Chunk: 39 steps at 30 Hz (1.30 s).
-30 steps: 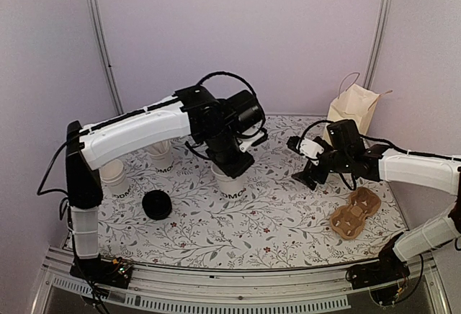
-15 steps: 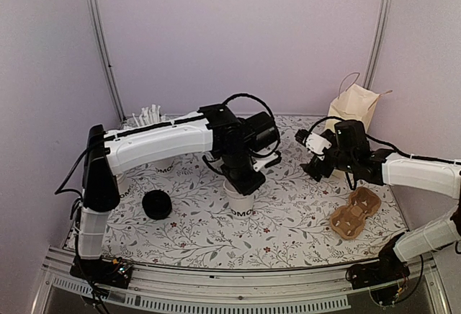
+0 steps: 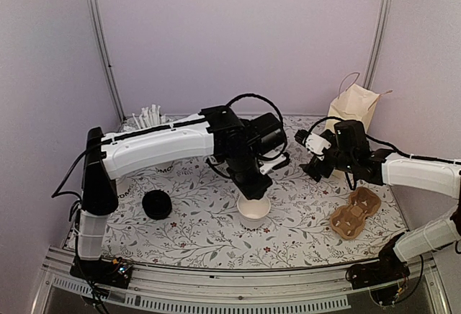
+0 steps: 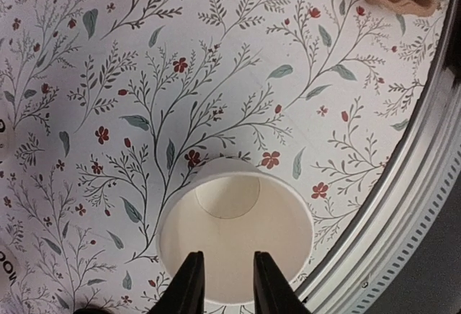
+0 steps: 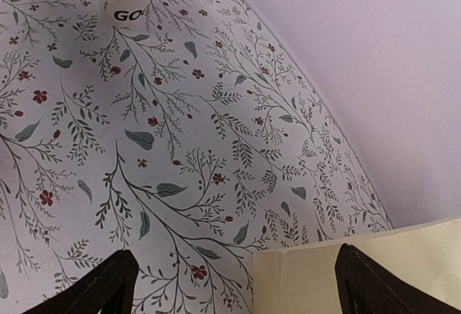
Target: Pack the takeout coffee
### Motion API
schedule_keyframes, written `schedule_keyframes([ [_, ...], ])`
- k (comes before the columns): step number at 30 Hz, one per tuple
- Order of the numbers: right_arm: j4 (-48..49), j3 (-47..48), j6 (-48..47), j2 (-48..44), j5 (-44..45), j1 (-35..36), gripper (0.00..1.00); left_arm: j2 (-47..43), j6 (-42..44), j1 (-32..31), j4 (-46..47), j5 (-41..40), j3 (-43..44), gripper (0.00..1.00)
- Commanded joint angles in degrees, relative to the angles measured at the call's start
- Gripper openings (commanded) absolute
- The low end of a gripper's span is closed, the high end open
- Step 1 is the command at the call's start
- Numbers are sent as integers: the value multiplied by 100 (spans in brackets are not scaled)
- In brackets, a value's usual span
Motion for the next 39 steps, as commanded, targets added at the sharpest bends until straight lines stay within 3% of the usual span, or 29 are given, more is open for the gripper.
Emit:
schedule_keyframes([
  [1, 30, -5, 26, 47, -107, -28, 99, -724, -52, -120, 180, -161, -72, 30],
  [6, 6, -13, 33, -6, -155, -29, 99, -1529, -705, 58, 138, -1057, -1170, 41],
  [14, -5, 4, 25, -29, -250, -29, 99, -3475, -2943, 1194, 238, -1684, -4025, 50],
  [21, -5, 26, 43, -31, -349, -29, 99, -4775, -3331, 2408, 763, -1588, -5755, 60],
  [29, -188, 30, 60, -80, -405, -29, 99, -4793, -2894, 3207, 1478, -1369, -6356, 60],
  [39, -255, 30, 36, -32, -470, -29, 99, -4069, -2471, 3596, 1896, -917, -6519, 41],
])
